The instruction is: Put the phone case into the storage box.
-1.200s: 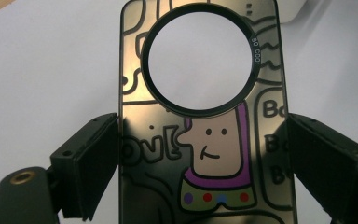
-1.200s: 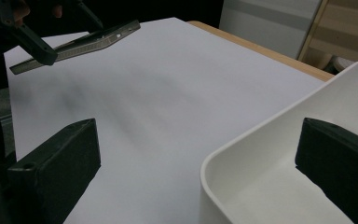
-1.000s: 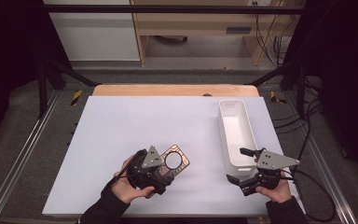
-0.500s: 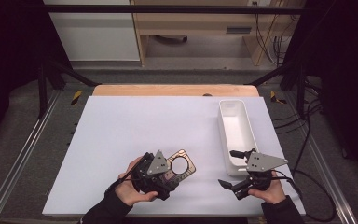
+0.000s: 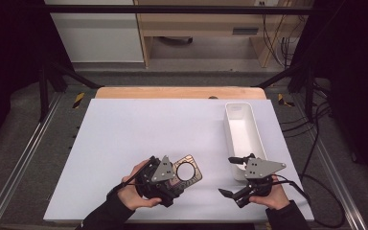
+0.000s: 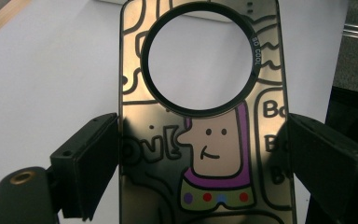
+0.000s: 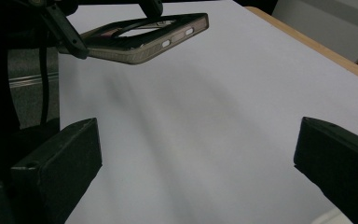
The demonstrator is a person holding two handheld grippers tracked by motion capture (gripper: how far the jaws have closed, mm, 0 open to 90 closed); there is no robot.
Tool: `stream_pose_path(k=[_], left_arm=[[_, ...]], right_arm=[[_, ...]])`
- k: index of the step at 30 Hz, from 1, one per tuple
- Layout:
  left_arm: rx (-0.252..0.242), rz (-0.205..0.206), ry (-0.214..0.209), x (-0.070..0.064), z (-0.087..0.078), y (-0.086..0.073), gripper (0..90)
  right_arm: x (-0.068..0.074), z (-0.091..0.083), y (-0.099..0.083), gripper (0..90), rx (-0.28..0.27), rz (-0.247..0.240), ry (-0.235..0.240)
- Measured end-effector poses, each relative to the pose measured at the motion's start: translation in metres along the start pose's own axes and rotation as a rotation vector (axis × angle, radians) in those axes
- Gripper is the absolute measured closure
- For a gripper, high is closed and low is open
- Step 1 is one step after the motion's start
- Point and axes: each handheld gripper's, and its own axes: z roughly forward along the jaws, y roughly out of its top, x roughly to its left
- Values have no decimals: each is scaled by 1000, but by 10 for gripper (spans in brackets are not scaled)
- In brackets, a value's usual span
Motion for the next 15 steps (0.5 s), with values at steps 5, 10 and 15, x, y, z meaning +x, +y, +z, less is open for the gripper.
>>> stream_pose_path(k=[5,10,15], left_arm=[[9,32,0,-1,0,4,118],[6,52,-9,-1,-2,6,118],[8,61,-19,0,0,5,118]], right_arm=[[2,2,5,14,-5,-24,15],[4,6,10,16,-6,-48,34],[6,10,15,20,-5,-71,56]])
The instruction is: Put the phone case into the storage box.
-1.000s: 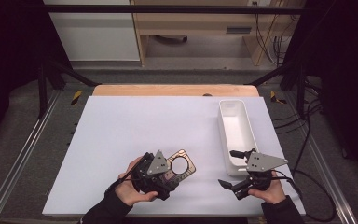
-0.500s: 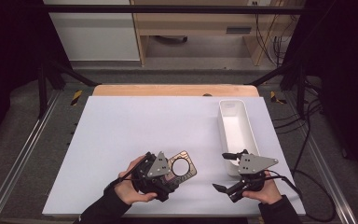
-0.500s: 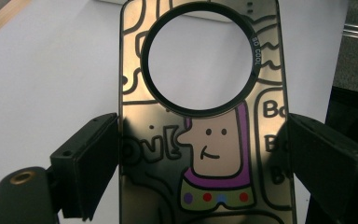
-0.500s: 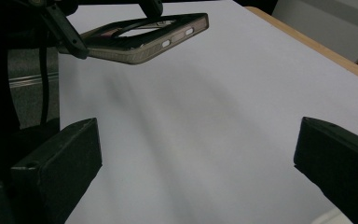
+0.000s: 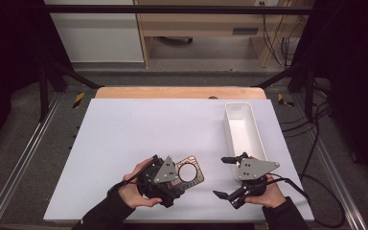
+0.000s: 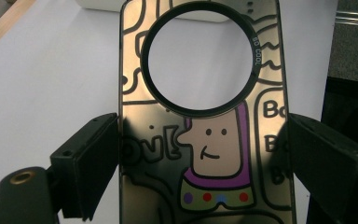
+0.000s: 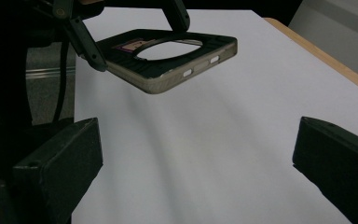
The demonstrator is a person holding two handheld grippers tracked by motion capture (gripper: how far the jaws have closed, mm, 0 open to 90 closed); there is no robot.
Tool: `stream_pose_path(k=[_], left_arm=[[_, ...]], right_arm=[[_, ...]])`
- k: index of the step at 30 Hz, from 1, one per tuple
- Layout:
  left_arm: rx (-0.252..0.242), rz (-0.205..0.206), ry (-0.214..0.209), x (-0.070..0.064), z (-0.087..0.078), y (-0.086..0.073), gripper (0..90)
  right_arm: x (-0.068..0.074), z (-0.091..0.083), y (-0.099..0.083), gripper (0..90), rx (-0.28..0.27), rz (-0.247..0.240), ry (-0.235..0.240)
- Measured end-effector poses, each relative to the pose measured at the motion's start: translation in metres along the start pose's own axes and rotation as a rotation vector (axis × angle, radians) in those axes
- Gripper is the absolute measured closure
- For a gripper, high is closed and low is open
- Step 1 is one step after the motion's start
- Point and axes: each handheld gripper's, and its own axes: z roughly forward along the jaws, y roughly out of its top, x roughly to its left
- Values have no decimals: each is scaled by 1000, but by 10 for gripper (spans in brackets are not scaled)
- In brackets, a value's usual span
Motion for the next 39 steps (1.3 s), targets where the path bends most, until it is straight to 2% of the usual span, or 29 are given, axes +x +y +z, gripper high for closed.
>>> stream_pose_path(k=[11,16,28,39], left_arm=[[-1,40,-25,-6,5,3,118],[0,57,-42,-11,8,5,118],[-6,84,-85,-14,14,8,118],[-18,115,-115,-18,14,11,118]], right_arm=[[2,10,11,33,40,-62,56],[3,12,11,35,53,-69,87],[3,17,15,42,66,-104,125],[4,22,17,46,72,-112,165]])
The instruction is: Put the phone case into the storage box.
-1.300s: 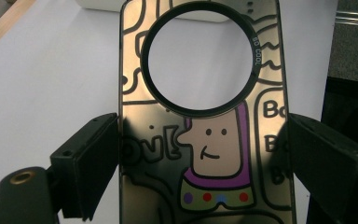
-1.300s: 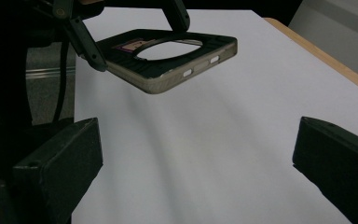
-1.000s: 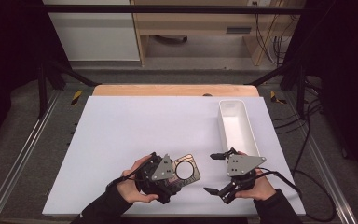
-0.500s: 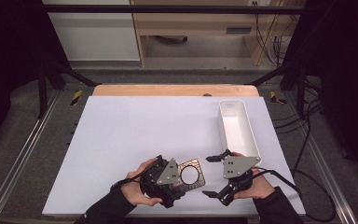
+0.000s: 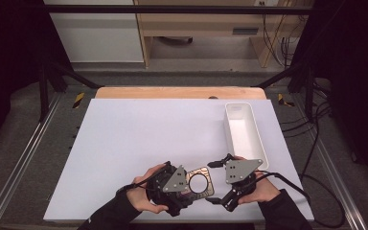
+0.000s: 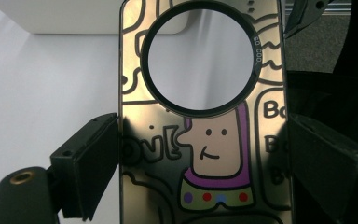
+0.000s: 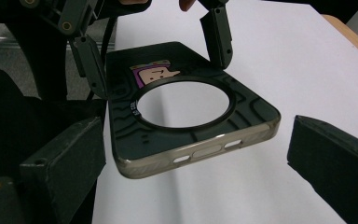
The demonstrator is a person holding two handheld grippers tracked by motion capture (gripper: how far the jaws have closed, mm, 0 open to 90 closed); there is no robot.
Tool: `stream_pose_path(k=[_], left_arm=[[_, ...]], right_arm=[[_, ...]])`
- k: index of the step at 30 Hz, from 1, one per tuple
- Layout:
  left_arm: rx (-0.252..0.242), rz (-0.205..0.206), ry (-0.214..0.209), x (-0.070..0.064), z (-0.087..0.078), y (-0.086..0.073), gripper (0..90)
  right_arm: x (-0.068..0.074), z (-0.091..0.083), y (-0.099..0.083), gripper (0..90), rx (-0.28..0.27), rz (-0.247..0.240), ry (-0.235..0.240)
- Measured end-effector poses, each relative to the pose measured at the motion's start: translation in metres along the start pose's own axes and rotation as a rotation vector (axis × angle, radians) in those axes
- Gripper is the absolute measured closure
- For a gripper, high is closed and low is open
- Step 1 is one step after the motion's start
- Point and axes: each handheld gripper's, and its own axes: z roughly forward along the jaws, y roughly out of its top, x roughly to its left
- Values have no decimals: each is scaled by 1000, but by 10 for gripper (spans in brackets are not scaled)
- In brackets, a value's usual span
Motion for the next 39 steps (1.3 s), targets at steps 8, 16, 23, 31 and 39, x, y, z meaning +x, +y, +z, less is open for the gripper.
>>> stream_pose_path(k=[8,16,23,31,39], left_arm=[[-11,11,-30,-2,1,2,118],[-14,29,-52,-4,4,4,118],[-17,43,-66,-5,5,5,118],[-20,56,-76,-6,6,5,118],[-22,61,-86,-5,6,3,118]], right_arm=[[2,4,-1,53,3,-9,31],[4,7,-1,59,-5,-18,64],[6,8,-2,79,-10,-27,86],[6,11,-2,95,-13,-28,113],[5,11,-3,107,-27,-26,132]])
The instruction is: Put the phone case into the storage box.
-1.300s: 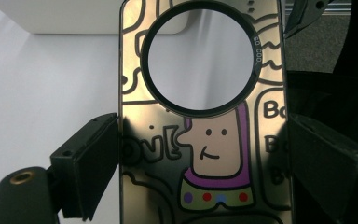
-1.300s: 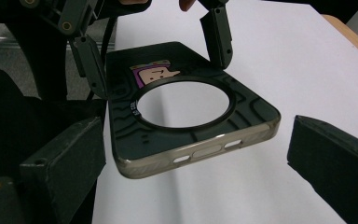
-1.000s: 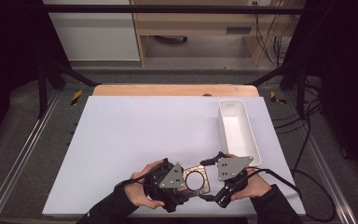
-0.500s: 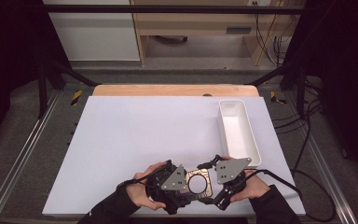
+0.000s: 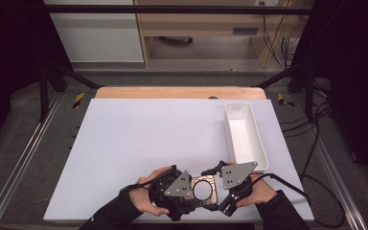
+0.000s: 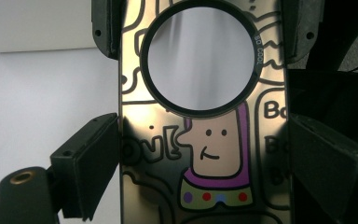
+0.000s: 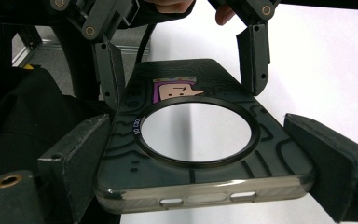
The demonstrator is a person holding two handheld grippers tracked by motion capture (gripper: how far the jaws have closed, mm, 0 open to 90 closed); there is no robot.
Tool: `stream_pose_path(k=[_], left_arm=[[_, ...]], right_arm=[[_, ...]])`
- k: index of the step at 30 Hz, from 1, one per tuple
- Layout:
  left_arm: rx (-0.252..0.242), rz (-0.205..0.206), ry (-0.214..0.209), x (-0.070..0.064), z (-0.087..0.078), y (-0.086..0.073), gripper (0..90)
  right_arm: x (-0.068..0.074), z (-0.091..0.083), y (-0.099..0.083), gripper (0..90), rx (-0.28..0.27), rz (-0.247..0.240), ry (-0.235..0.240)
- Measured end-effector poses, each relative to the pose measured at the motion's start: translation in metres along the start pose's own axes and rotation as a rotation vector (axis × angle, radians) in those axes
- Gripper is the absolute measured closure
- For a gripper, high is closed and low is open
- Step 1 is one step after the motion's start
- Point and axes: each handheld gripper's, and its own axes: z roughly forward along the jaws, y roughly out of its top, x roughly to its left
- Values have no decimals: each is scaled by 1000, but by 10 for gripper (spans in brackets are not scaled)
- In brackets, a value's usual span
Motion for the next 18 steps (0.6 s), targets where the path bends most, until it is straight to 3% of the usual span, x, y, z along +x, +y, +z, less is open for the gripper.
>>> stream_pose_path(k=[18], left_arm=[[1,0,-23,4,3,-3,117]], right_arm=[[-2,1,-1,117,9,25,11]])
